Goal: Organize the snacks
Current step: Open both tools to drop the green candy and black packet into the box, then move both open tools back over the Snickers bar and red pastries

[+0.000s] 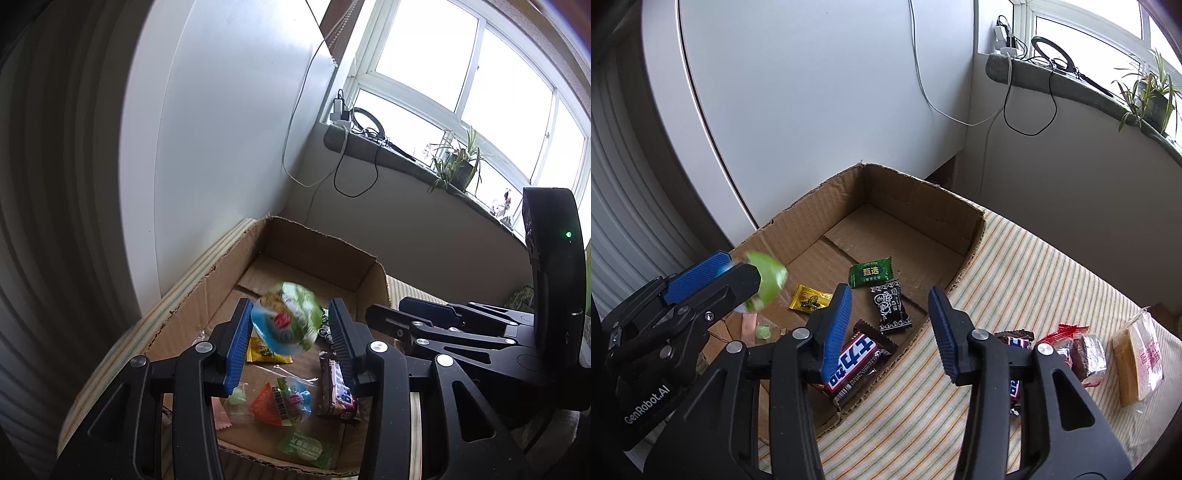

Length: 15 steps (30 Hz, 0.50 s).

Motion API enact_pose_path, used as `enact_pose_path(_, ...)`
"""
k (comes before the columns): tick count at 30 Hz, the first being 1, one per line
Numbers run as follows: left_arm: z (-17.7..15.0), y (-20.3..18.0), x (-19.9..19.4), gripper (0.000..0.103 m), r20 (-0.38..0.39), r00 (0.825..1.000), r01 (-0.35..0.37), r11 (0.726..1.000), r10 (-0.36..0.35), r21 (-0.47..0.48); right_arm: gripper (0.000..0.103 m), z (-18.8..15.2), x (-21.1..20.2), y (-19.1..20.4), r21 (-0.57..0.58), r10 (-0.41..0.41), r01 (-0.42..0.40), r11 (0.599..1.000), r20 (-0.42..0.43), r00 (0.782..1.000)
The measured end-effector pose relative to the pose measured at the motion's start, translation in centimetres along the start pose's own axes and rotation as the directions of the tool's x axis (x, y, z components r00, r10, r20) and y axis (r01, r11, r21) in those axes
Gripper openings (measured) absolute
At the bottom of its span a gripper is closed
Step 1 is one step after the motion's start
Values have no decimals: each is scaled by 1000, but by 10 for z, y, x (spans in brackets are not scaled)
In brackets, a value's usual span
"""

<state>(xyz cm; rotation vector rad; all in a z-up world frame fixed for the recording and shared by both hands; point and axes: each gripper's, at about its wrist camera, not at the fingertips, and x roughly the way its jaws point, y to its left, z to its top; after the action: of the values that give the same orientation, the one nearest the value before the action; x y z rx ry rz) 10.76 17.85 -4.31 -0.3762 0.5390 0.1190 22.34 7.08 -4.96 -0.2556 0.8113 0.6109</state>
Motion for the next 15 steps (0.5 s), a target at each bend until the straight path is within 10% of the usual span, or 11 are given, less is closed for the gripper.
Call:
enact_pose_path(2, 0, -2, 0, 41, 6, 1000, -1, 1000, 1, 1, 71, -1, -6, -6, 7, -16, 16, 1000, 19, 1000)
enact_pose_path(15, -1, -25, 3, 49, 11, 1000, 18, 1000, -18, 19, 72, -16, -43, -59, 89, -51, 47, 995, 48, 998)
